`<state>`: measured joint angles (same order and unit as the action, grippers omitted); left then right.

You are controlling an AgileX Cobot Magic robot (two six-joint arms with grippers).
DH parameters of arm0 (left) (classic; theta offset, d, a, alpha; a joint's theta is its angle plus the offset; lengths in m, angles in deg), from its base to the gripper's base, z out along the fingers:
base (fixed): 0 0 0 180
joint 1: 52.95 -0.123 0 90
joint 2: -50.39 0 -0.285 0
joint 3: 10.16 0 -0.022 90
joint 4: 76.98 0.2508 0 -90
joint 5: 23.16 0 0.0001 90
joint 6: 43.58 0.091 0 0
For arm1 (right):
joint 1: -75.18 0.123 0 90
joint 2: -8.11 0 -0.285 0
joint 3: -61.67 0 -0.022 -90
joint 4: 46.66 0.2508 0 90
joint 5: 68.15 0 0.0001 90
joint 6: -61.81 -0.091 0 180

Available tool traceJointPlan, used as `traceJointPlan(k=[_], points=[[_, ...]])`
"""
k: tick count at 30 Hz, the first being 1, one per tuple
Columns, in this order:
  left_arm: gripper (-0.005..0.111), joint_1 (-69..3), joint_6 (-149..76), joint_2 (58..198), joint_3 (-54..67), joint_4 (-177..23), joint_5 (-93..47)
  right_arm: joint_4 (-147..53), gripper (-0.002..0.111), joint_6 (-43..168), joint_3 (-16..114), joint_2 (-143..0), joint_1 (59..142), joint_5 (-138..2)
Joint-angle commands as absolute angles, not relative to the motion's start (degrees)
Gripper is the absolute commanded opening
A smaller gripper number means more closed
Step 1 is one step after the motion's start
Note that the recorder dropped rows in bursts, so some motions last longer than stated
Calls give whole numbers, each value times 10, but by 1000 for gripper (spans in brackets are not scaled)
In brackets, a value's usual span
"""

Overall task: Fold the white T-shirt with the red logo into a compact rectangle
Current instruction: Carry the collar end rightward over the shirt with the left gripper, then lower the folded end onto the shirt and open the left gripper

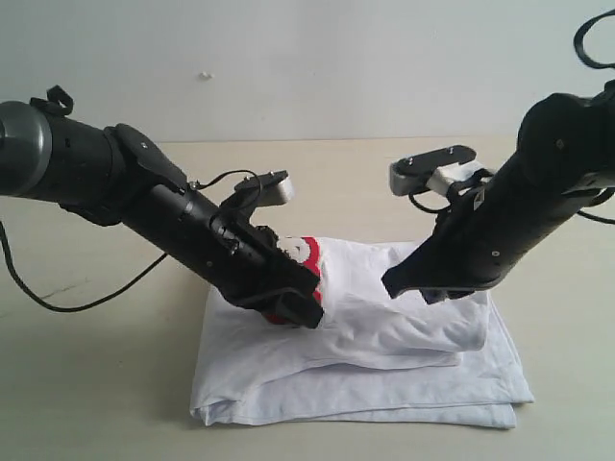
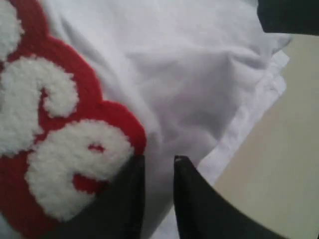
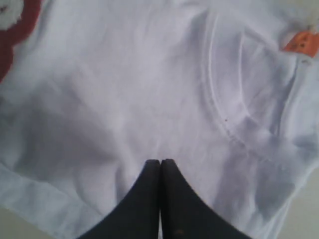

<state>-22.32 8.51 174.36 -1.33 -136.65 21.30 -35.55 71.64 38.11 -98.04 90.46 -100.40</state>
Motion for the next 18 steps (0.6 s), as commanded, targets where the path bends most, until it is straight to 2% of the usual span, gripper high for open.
traceJointPlan(k=[1, 18], points=[[23, -220, 82, 1767, 2, -1358, 214, -349, 0, 748, 381, -1023, 904, -1029], [23, -225, 82, 1770, 17, -1337, 199, -363, 0, 747, 381, -1107, 904, -1045]])
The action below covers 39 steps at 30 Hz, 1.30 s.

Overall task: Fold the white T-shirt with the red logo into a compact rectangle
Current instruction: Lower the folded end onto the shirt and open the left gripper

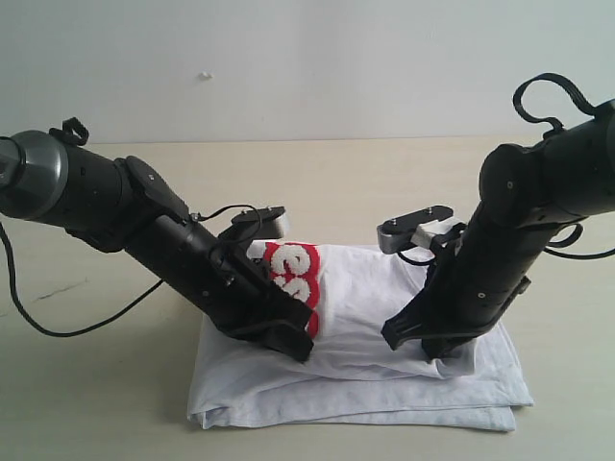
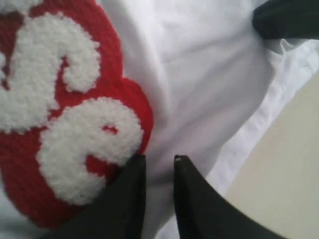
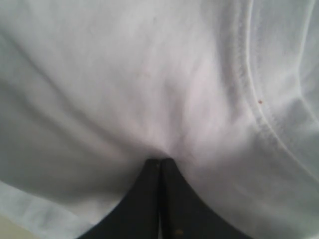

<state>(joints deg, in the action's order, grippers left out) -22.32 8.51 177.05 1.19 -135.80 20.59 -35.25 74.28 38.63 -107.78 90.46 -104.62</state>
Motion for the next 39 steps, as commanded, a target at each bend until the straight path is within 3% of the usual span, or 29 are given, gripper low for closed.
traceJointPlan(k=[1, 15, 34, 39], points=[[23, -227, 82, 1770, 17, -1336, 199, -362, 0, 747, 381, -1109, 904, -1038], [23, -322, 84, 1770, 17, -1324, 185, -334, 0, 742, 391, -1111, 904, -920], [23, -358, 103, 1765, 16, -1318, 109, -321, 0, 755, 456, -1136, 904, -982], [46, -365, 103, 1729, 16, -1314, 119, -321, 6, 739, 456, -1112, 904, -978]])
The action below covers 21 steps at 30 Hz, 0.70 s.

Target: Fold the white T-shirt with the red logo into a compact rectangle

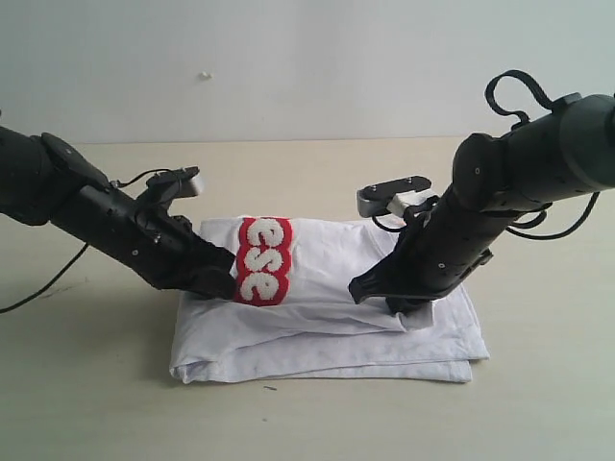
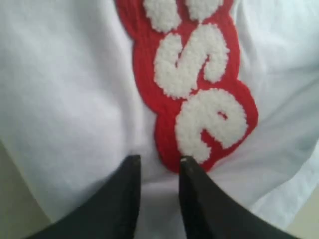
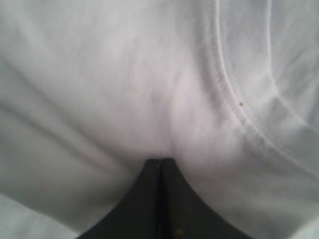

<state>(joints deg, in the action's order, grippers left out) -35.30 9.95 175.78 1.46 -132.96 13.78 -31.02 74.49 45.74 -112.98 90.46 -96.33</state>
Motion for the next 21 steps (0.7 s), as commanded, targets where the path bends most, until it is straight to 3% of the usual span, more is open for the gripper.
traceJointPlan(k=[1, 10, 21], points=[[50, -367, 103, 1720, 16, -1314, 124, -321, 10, 739, 456, -1103, 904, -978], [45, -377, 88, 1635, 16, -1298, 170, -324, 14, 754, 456, -1011, 904, -981], [6, -377, -7, 1513, 29, -1228, 191, -345, 14, 752, 452, -887, 904, -1001]])
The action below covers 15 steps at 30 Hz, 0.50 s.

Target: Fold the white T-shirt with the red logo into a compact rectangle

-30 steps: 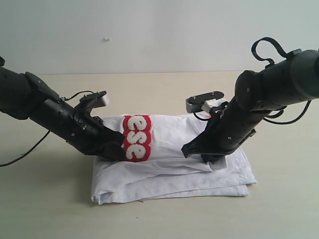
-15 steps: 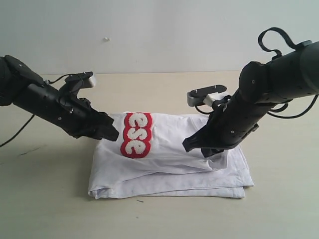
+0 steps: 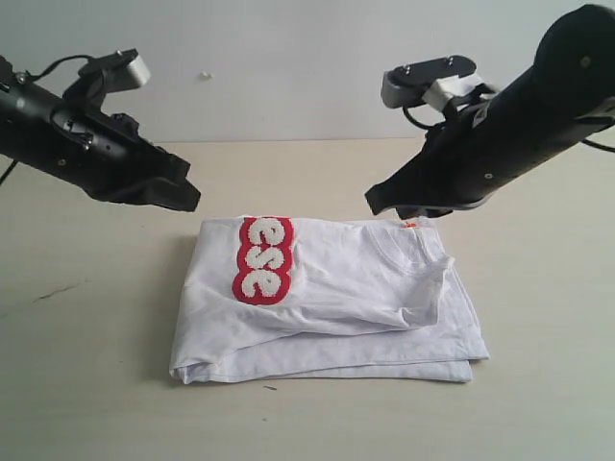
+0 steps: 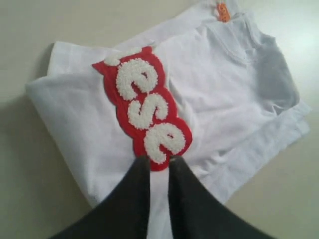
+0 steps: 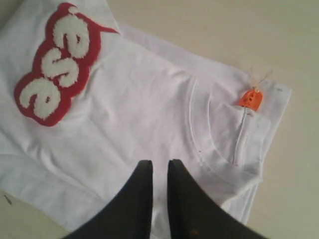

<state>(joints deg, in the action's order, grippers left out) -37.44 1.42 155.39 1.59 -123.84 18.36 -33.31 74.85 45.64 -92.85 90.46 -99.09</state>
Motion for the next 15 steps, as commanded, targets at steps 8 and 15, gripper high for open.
traceJointPlan(k=[8, 15], points=[[0, -375, -10, 1416, 105, -1230, 125, -416, 14, 705, 395, -800, 904, -977], [0, -375, -21, 1319, 195, -1250, 35, -426, 14, 691, 334, -729, 904, -949]])
